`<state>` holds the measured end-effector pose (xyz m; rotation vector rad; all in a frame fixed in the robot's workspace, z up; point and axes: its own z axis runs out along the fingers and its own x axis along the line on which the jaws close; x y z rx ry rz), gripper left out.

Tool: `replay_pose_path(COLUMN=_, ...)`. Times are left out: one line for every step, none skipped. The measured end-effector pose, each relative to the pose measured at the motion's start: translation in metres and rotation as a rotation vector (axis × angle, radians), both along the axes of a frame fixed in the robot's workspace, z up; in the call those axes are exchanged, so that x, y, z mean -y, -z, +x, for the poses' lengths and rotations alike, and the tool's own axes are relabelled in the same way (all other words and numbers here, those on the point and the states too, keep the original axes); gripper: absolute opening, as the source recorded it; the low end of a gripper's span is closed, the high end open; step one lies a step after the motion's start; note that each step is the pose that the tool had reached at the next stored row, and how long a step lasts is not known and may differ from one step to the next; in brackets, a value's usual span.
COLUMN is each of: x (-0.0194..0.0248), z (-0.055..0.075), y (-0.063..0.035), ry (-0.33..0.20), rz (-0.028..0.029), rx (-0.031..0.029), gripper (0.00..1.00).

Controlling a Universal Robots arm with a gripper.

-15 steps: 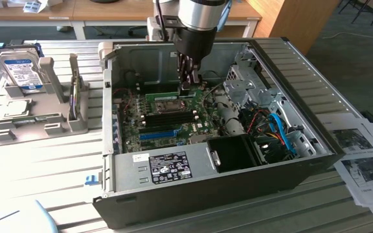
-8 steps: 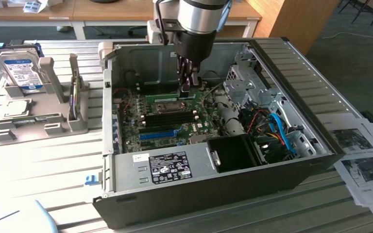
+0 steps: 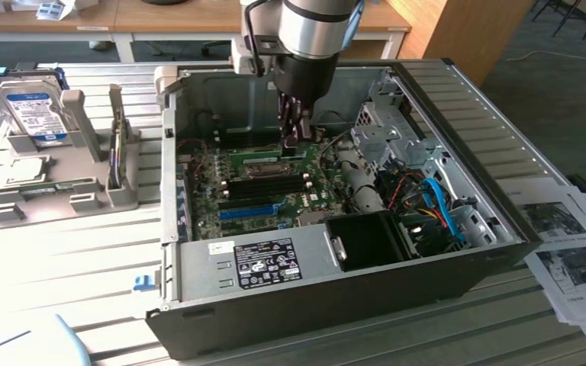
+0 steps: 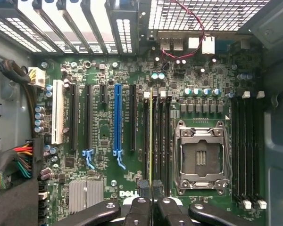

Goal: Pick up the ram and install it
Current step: 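Insert the ram into the slot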

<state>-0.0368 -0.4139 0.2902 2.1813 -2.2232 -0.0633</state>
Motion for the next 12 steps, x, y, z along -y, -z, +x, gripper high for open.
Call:
replay_pose_path(x=0.0, z=0.0, y=0.0009, ry=0.0, rz=0.0, rx=0.0, gripper=0.11)
replay_pose_path(x=0.0, z=0.0, y=0.0017, ry=0.0, rz=-0.0002, rx=0.0, gripper=0.11)
replay_pose_path(x=0.0, z=0.0, y=0.0026, ry=0.0, rz=-0.0003, rx=-0.0001, gripper=0.11)
replay_pose_path(x=0.0, z=0.0, y=0.0036, ry=0.0, rz=-0.0004, rx=0.0, gripper=0.11)
replay_pose_path(x=0.0, z=-0.0001, y=0.0045, ry=0.0, rz=-0.0006, rx=0.0, gripper=0.11)
replay_pose_path(x=0.0, z=0.0, y=0.0053, ry=0.0, rz=-0.0007, rx=0.0, gripper=0.11)
replay_pose_path(x=0.0, z=0.0, y=0.0062, ry=0.0, rz=-0.001, rx=-0.0001, gripper=0.11)
replay_pose_path(x=0.0, z=0.0, y=0.0071, ry=0.0, rz=-0.0012, rx=0.0, gripper=0.11)
replay_pose_path(x=0.0, z=0.0, y=0.008, ry=0.0, rz=-0.0015, rx=0.0, gripper=0.11)
replay_pose_path(x=0.0, z=0.0, y=0.0088, ry=0.0, rz=-0.0016, rx=0.0, gripper=0.11)
replay_pose_path(x=0.0, z=0.0, y=0.0097, ry=0.0, rz=-0.0019, rx=0.0, gripper=0.11)
replay_pose_path(x=0.0, z=0.0, y=0.0106, ry=0.0, rz=-0.0021, rx=0.0, gripper=0.11)
